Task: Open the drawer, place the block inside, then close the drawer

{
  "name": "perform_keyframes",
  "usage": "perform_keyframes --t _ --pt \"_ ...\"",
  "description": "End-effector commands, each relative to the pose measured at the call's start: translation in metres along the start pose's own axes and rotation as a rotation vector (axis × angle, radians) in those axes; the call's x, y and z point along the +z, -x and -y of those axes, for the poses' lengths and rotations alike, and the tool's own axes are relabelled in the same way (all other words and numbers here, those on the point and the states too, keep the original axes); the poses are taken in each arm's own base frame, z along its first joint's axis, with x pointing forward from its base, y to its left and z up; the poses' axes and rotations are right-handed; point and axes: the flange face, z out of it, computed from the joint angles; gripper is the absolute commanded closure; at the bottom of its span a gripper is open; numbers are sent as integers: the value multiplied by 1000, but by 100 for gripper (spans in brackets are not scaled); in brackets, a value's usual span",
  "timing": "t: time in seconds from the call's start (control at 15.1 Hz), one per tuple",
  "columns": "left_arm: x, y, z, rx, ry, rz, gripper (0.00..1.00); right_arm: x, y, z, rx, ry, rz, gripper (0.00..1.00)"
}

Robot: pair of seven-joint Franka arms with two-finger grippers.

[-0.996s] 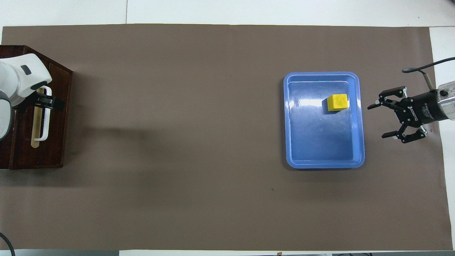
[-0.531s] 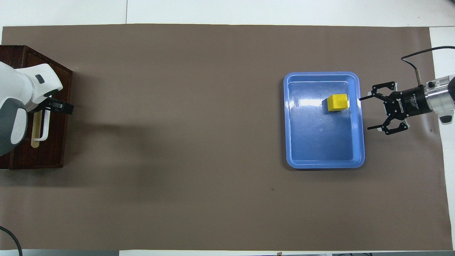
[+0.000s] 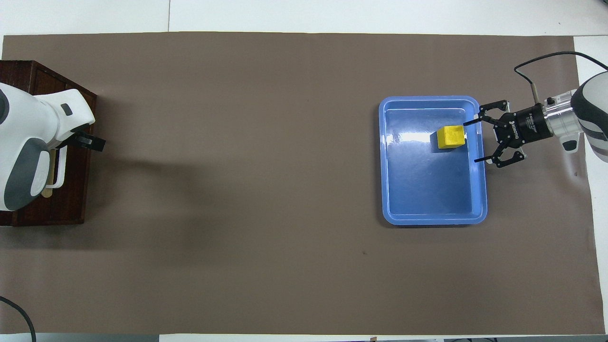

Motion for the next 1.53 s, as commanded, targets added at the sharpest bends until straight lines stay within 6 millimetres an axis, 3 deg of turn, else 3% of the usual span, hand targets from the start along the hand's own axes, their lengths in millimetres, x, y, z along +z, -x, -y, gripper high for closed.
perform_keyframes --t 0.0,0.2,0.53,0.6,0.73,0.93,1.06,1.33,1.46 --pt "12 6 1 25 -26 -6 0 4 -16 18 14 -4 22 0" --pt "19 7 0 25 -21 1 0 16 -22 25 16 -11 26 0" --pt "29 5 -17 -10 -8 1 0 18 -20 24 12 -7 36 0" --pt "24 -1 -29 -61 -7 -5 0 18 -21 24 11 -7 34 0" --pt "2 -22 -89 -120 4 -33 0 19 -20 24 6 -10 32 0" --pt "-33 -40 -156 -196 43 -29 0 23 -17 26 2 -8 31 0" --pt "-44 -44 -178 -207 54 -24 0 23 -18 26 3 -8 30 0" --pt "-44 -44 -168 -217 50 -18 0 26 -17 26 -2 -7 33 0" --pt "-73 -55 -145 -263 42 4 0 27 -17 25 -7 -6 36 0"
